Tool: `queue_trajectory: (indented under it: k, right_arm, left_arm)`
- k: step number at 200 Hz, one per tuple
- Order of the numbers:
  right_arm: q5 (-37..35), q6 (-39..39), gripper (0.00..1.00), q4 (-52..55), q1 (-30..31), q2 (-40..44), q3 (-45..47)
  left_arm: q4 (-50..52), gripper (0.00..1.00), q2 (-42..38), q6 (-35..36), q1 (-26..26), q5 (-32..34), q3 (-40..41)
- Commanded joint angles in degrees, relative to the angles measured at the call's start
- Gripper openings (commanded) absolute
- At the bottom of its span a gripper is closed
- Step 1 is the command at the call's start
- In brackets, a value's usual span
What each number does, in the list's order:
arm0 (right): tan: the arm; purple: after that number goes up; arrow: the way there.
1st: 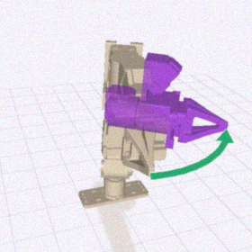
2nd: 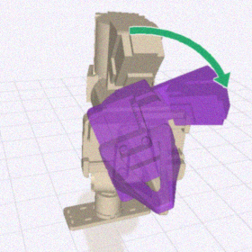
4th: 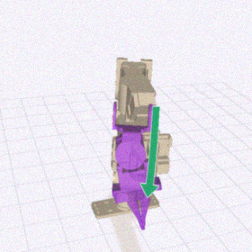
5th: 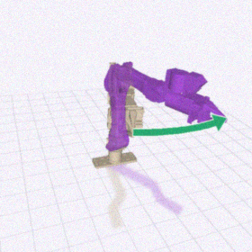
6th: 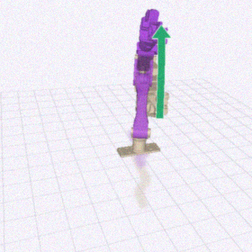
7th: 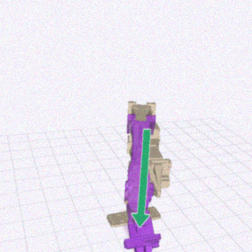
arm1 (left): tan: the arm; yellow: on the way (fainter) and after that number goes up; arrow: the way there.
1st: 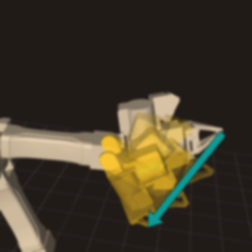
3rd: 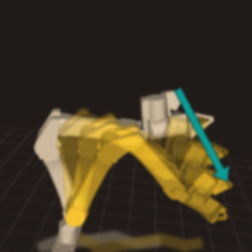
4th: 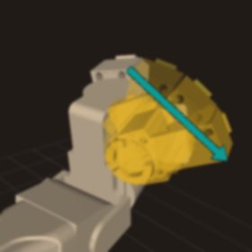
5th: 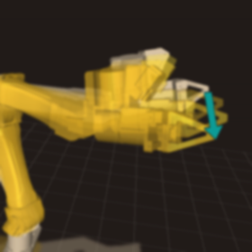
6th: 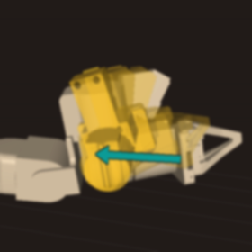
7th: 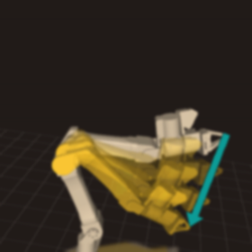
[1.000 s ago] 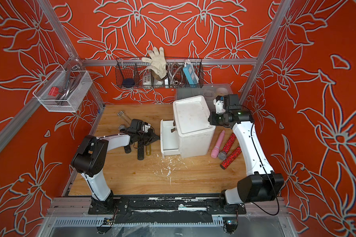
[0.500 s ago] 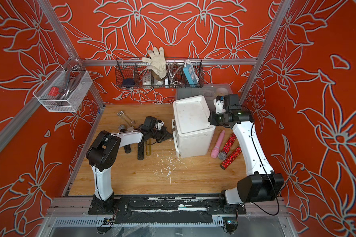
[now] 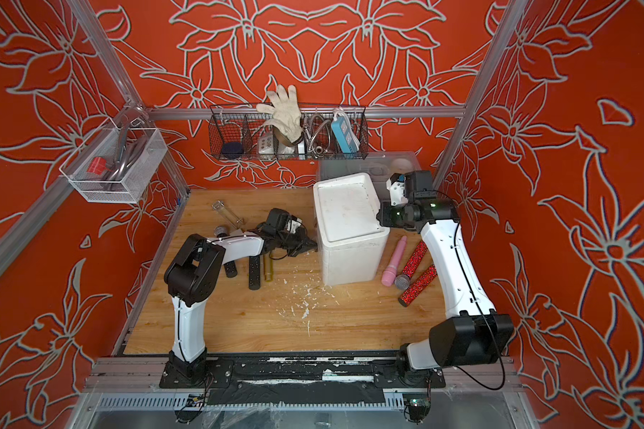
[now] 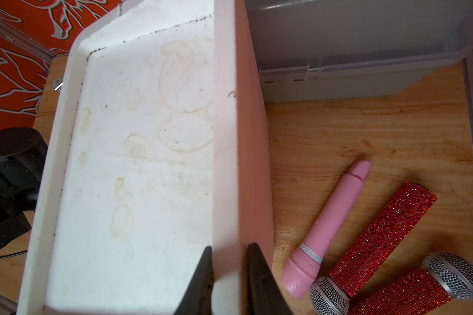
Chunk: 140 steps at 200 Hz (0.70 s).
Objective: Take the microphone out of the drawer
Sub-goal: Close the drawer in the storage box.
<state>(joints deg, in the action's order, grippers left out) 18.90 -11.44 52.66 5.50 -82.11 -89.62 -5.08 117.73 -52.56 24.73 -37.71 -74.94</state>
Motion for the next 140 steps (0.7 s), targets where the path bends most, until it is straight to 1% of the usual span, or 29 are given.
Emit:
queue_trajectory:
  k: [1, 7, 13, 19, 26, 32, 63, 67, 70, 72, 84, 90, 92, 94, 106, 122, 140]
  right_arm:
    - [2.61, -0.17, 0.32, 1.97, 0.31, -1.03, -1.87]
    - [2.10, -0.08, 0.41, 2.17, 0.17, -0.96, -2.49]
    - [1.83, -0.21, 0.48, 2.12, 0.05, -0.89, -3.01]
    - [1.71, -0.48, 0.56, 1.95, -0.18, -0.80, -3.58]
    - [1.56, -0.81, 0.62, 1.75, -0.43, -0.67, -4.44]
    - [1.42, -1.14, 0.66, 1.50, -0.74, -0.56, -5.05]
    - [0.09, -2.27, 0.85, 0.83, -1.92, 0.12, -9.12]
    - [-0.28, -2.36, 0.90, 0.71, -2.10, 0.33, -9.53]
    - [-0.70, -2.36, 0.97, 0.64, -2.35, 0.52, -9.66]
    - [-0.99, -2.38, 0.99, 0.59, -2.45, 0.65, -9.77]
    - [-3.90, -2.33, 1.00, -0.30, -3.32, 1.78, -8.97]
    - [-6.27, -2.34, 1.00, -0.89, -3.75, 2.61, -7.80]
    - [-6.95, -2.35, 1.00, -1.14, -3.90, 2.82, -7.31]
    - [-7.80, -2.42, 1.00, -1.44, -4.13, 3.13, -6.72]
    - [-11.84, -2.52, 1.00, -3.42, -5.32, 4.90, -2.66]
    - [-17.42, -1.32, 1.00, -8.92, -6.54, 8.63, 6.31]
    - [-20.00, 2.21, 1.00, -22.35, -7.24, 15.24, 21.19]
  left_arm:
    - [2.90, 0.32, -2.04, 3.45, 0.96, 0.02, -1.16]
    - [4.24, 0.45, -3.06, 4.29, 0.74, 0.48, -1.04]
    - [5.43, 0.55, -4.16, 5.07, 0.39, 1.22, -0.71]
    - [6.86, 0.62, -5.38, 5.88, 0.09, 1.85, -0.46]
    - [8.28, 0.67, -6.90, 6.76, -0.41, 2.63, -0.15]
    - [9.45, 0.71, -8.15, 7.46, -0.91, 3.11, 0.23]
    - [14.89, 0.83, -14.43, 10.23, -4.09, 3.70, 1.73]
    - [15.79, 0.83, -15.25, 10.72, -4.62, 3.70, 1.92]
    - [16.46, 0.84, -16.01, 11.13, -4.99, 3.78, 2.02]
    - [16.98, 0.85, -16.45, 11.46, -5.32, 3.83, 2.11]
    - [20.19, 0.92, -19.78, 13.73, -7.03, 5.09, 2.58]
    - [22.00, 0.93, -21.55, 15.27, -7.91, 6.00, 2.78]
    - [22.67, 0.97, -22.17, 15.94, -8.24, 6.36, 2.71]
    - [23.43, 0.98, -22.74, 16.46, -8.52, 6.76, 2.70]
    - [28.36, 1.00, -26.00, 20.57, -10.46, 9.84, 2.20]
    - [35.03, 1.00, -29.78, 26.81, -13.16, 15.67, 1.29]
    - [39.33, 1.00, -33.83, 32.39, -15.76, 24.66, 2.58]
